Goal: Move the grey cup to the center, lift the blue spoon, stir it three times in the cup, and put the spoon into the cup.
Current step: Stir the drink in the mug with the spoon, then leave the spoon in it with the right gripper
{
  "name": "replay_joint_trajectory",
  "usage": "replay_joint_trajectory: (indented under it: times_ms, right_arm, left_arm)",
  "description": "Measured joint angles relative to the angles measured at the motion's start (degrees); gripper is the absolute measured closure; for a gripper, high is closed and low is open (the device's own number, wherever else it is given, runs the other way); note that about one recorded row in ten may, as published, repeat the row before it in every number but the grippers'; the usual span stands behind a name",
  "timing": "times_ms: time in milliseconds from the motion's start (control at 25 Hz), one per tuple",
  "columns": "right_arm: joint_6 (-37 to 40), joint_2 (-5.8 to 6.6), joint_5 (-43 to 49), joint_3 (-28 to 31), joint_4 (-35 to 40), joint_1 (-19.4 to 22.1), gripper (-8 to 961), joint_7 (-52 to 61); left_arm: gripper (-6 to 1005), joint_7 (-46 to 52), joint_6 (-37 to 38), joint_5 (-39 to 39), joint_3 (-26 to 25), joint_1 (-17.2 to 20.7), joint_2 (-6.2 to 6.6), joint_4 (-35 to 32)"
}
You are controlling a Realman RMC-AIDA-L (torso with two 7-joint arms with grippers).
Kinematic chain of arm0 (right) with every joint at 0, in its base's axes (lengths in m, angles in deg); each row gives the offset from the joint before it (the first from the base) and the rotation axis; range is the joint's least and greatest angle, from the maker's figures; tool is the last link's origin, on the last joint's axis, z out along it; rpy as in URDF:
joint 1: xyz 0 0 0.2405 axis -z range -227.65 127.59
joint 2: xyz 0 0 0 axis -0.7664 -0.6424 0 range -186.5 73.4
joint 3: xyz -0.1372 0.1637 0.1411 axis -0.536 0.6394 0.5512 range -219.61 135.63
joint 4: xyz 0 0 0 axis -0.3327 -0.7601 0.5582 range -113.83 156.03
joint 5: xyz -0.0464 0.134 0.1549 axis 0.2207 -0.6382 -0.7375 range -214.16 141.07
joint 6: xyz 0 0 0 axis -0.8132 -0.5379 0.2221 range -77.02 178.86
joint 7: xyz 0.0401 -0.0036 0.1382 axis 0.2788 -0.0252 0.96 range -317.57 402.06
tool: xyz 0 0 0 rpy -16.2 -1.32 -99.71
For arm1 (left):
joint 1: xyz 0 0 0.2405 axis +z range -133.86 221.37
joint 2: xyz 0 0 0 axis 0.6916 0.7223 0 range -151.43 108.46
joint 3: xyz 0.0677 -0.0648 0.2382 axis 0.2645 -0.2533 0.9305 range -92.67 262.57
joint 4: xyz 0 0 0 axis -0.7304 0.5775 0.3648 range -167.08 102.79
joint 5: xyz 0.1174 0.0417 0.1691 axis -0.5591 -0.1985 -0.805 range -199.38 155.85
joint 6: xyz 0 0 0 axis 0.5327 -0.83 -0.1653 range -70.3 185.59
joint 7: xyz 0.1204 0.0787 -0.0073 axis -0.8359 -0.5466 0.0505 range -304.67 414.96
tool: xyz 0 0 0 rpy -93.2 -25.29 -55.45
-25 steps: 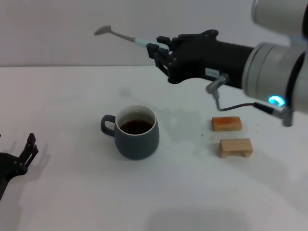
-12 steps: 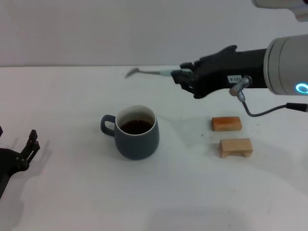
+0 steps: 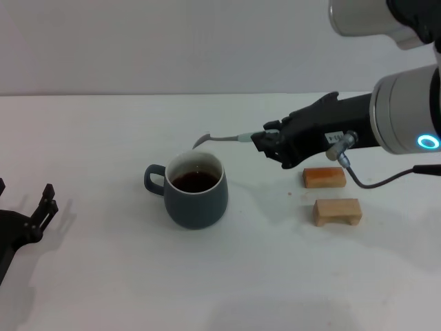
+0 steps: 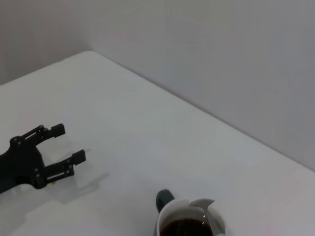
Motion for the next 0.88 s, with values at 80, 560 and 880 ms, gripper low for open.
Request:
replay_joint_trajectory:
  times_ms: [80,560,880]
  right_arm:
    - [-0.08,-0.05,-0.13,-0.26,0.36,0.41,753,0.26]
    - [2.22,-0.14,-1.07,-2.80,6.66,0.83,747,0.34]
    - [5.61,-0.14,-1.16,-3.54,9.55,-0.26,744,0.13]
  left_arm:
    - [145,0.00,0.07,0.00,-0.03,0.15,0.06,0.00]
    - [145,0.00,0.22,-0.17,0.01,0.92,0.06,-0.09]
    - [146,0.00,0.57,-0.33,0.11,1.68,0.06,-0.09]
